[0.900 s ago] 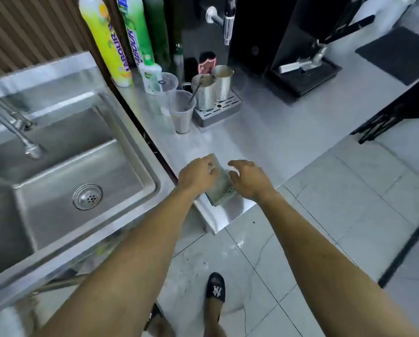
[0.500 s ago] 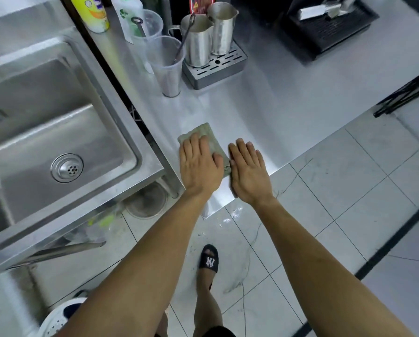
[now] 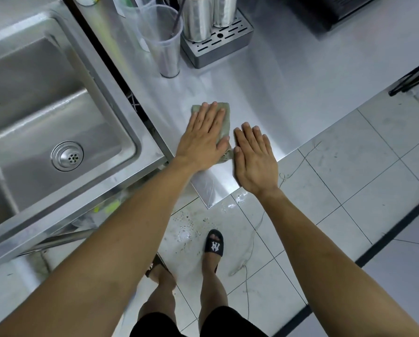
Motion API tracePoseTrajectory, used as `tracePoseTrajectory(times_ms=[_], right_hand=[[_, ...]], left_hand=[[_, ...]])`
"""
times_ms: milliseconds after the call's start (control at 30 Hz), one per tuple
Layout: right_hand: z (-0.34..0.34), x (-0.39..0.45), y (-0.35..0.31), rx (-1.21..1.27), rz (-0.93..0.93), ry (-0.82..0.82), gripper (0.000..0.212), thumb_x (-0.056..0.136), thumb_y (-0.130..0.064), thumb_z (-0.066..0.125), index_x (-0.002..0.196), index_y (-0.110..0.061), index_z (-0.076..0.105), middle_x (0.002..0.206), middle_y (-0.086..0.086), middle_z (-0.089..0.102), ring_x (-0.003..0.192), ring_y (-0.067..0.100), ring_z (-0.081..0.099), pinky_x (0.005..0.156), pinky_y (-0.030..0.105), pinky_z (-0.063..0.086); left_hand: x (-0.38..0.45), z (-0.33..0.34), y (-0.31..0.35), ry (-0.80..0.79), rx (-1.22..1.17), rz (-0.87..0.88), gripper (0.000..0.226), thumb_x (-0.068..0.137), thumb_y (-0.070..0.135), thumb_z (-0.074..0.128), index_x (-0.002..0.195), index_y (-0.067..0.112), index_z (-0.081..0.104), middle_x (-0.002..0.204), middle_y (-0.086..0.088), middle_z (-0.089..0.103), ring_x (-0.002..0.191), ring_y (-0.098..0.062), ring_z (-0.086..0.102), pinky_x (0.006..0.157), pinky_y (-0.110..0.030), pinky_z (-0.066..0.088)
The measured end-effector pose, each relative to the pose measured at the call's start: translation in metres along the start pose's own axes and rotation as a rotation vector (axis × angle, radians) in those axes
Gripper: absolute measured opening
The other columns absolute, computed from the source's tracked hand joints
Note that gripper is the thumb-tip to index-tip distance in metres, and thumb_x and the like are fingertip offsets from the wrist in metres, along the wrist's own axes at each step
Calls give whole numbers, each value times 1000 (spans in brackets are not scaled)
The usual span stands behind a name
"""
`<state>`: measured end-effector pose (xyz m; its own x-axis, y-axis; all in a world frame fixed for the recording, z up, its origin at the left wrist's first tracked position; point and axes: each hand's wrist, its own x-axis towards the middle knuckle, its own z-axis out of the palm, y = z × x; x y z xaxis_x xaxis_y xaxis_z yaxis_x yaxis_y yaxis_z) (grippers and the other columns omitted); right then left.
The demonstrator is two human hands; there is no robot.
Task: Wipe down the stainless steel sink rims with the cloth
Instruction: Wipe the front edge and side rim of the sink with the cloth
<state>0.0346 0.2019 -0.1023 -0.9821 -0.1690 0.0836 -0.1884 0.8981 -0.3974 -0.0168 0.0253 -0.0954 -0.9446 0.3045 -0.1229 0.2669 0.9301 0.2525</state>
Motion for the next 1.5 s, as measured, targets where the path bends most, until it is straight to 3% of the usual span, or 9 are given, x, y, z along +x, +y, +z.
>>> tracePoseTrajectory(times_ms=[133,267,500,600,700,833,1100,1333,1500], right_hand=[[0,0,0,-6,20,-22,54,109,-33,27,159,-16,39,168,7,31,158,27,21,130,41,10],[-4,1,-9,9,70,-72,58,109,-35,21,162,-14,31,171,7,22,160,27,11,131,43,4],[0,2,-64,219,134,-153,62,105,-35,22,161,-7,30,171,16,17,160,34,5,131,45,-1],[17,-1,-90,205,72,-161,59,107,-34,24,161,-10,33,171,17,16,160,35,4,129,42,-5],[28,-4,-109,218,15,-191,59,108,-33,26,161,-8,32,171,17,16,160,33,5,128,39,-7],[34,-6,-131,270,-86,-231,58,109,-31,26,162,-7,27,171,13,17,161,29,5,128,33,-8],[55,10,-166,226,-225,-263,56,110,-29,28,161,-6,29,171,14,19,160,30,8,128,33,-6],[79,3,-200,18,-550,-308,60,109,-33,23,161,-4,27,170,18,21,160,33,11,130,43,0],[88,1,-201,-39,-597,-245,58,111,-32,22,159,-3,34,167,16,30,159,31,19,131,43,6]], left_hand=[[-3,-9,-12,8,-32,81,71,101,40,11,164,9,17,173,-10,10,161,-28,6,130,-40,0],[-36,-13,-15,119,-272,-13,57,106,25,27,156,0,37,165,-16,35,156,-31,27,129,-44,19],[-121,-70,-68,410,-225,-334,54,107,16,36,160,12,30,170,-6,26,160,-26,11,131,-41,10],[-144,-54,-90,241,-71,-444,59,110,28,30,164,9,17,173,-11,12,160,-30,3,130,-41,-2],[-145,-28,-91,52,-81,-510,66,109,44,24,164,8,13,173,-15,11,159,-35,9,130,-47,4],[-134,-24,-77,129,-139,-616,65,109,43,17,163,7,22,171,-16,19,157,-38,18,129,-48,9],[-200,-12,-102,206,-134,-485,55,110,38,26,160,18,37,167,-3,35,157,-24,25,128,-39,14],[-233,-18,-146,223,-118,-785,60,108,39,15,162,18,31,167,-9,33,156,-33,23,129,-45,13],[-208,-14,-119,218,-112,-563,57,110,38,21,161,18,35,168,-6,32,158,-29,22,129,-46,16]])
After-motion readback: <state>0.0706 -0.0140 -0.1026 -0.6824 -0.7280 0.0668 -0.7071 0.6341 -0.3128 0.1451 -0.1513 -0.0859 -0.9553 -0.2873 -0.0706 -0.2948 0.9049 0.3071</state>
